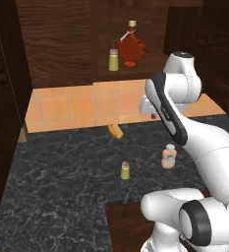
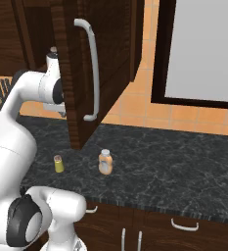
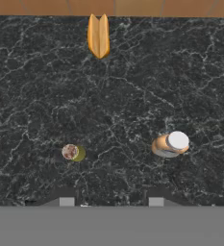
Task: Put the shaker and condiment bottle from the counter next to their counterparts in the cabinet.
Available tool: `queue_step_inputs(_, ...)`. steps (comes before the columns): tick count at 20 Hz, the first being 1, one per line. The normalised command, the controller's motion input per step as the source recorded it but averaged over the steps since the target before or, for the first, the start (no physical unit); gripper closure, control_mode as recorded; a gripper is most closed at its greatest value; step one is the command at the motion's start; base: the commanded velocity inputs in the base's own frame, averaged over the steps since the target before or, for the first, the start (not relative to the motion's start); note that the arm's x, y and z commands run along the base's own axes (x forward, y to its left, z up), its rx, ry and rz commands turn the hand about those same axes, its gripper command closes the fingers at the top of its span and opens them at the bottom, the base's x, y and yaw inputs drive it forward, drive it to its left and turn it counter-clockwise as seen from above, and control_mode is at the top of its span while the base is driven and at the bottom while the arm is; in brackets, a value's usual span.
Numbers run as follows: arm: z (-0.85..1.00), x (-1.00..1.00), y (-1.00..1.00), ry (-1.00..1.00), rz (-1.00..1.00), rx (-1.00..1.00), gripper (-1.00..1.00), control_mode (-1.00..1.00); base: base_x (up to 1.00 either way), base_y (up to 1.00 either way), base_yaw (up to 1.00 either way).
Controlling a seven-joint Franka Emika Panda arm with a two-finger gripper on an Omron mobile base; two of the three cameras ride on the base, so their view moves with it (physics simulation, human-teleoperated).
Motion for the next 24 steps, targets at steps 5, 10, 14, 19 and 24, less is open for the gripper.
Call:
queue_step_inputs(5,0.00,-0.11,-0.01,-0.06,0.00,0.00,-1.00,-1.00,0.00,0.00,0.00)
queue_step_inputs(10,-0.05,-0.25,0.00,-0.07,-0.04,-0.01,-1.00,-1.00,0.00,0.00,0.00)
queue_step_inputs(14,-0.24,-0.21,0.17,-0.14,-0.04,-0.06,-1.00,-1.00,0.00,0.00,0.00)
queue_step_inputs(19,-0.29,-0.13,0.15,-0.10,0.00,0.01,-1.00,-1.00,0.00,0.00,0.00)
queue_step_inputs(24,-0.23,-0.08,0.44,-0.15,-0.23,0.00,-1.00,-1.00,0.00,0.00,0.00)
